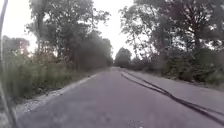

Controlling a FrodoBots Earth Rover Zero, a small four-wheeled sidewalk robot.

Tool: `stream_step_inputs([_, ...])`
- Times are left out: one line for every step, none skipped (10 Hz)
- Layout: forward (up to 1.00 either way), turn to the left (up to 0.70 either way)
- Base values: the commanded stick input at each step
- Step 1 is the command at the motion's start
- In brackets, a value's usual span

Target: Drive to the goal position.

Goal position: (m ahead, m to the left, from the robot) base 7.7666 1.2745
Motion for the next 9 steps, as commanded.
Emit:
stream_step_inputs([0.70, 0.01])
stream_step_inputs([0.70, 0.01])
stream_step_inputs([0.70, 0.01])
stream_step_inputs([0.70, 0.01])
stream_step_inputs([0.70, 0.01])
stream_step_inputs([0.70, 0.01])
stream_step_inputs([0.70, 0.01])
stream_step_inputs([0.70, 0.01])
stream_step_inputs([0.70, 0.01])
